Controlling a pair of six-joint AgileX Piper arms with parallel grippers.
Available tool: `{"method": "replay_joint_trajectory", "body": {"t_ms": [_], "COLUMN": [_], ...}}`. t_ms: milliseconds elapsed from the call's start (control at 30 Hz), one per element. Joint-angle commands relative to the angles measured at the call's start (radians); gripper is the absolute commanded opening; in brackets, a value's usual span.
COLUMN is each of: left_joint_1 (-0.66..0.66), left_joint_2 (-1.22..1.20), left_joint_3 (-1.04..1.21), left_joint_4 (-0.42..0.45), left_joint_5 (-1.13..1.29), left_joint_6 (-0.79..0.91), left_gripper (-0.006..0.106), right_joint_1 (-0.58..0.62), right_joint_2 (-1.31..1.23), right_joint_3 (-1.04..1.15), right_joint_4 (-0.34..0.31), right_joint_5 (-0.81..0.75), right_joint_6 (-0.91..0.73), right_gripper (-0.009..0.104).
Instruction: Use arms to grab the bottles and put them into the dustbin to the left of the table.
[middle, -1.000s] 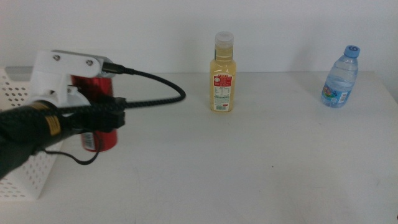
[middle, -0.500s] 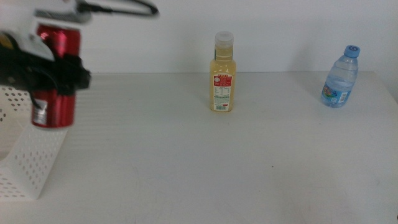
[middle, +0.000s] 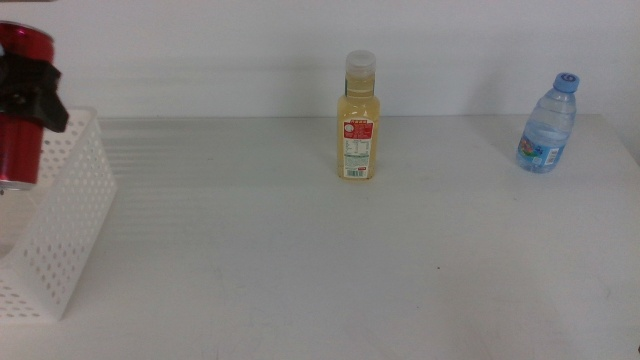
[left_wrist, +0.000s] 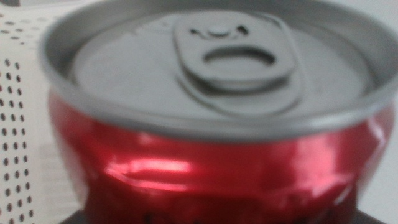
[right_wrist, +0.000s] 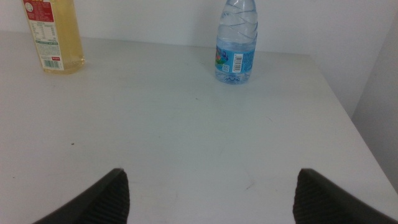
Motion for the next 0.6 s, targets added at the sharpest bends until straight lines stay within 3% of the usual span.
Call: {"method": "replay_joint_trajectory", "body": {"t_ms": [0,333,567], "left_joint_1": [0.044,0.218,0.246], "left_joint_2": [-0.004,0.095,0.161], "left_joint_3": [-0.074,-0.197,-0.171], "left_joint_4": [-0.050,-0.054,-0.009], "left_joint_5": [-0.030,0.059,0.069], "left_joint_6": [0.021,0.073,0.141], "left_gripper": [-0.005,-0.005,-0.005], "right_joint_1": [-0.005,-0.005,-0.005], "right_joint_2": [-0.027,-0.027,-0.027], "right_joint_3": [-0.009,-0.009,-0.009], "right_joint_4": [-0.006,-0.006,-0.006], "right_joint_5": [-0.069,-0.069,-0.069], "right_joint_6": [-0.009,-0.009,-0.009], "right_gripper": [0.070,0.070,0.070]}}
